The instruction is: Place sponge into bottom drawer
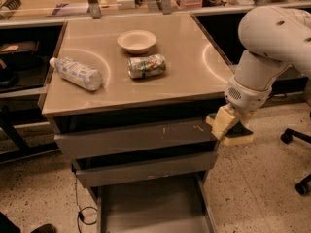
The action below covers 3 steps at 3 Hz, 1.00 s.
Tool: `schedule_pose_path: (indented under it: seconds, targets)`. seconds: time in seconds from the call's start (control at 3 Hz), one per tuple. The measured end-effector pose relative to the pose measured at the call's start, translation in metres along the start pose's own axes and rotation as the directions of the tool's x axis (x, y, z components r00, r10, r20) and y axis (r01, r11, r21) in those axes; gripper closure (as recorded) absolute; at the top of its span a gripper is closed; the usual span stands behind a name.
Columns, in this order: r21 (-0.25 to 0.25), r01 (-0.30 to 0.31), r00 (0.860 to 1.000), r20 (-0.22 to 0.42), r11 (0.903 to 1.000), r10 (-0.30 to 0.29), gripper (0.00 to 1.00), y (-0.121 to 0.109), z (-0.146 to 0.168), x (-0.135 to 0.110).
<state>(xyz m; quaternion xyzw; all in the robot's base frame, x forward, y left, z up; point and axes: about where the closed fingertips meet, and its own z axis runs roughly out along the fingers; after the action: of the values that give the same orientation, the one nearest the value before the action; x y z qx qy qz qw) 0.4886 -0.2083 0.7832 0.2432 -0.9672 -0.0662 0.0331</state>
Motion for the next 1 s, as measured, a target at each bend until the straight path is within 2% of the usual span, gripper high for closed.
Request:
schedule_pose_path:
  seconds: [0.33,0.67,1.0]
  targets:
    - [-0.002,0.001,1.0,-0.002,1.0,-0.001,1.0,0.001,0.002,0.0]
    - [-0.058,0.002,0.999,-0.04,0.9983,-0.004,1.0,0.022,0.032,0.011]
    - [-0.176,-0.01,0.994,-0.105,0.9843,-0.009,1.0,0.065,0.098,0.023]
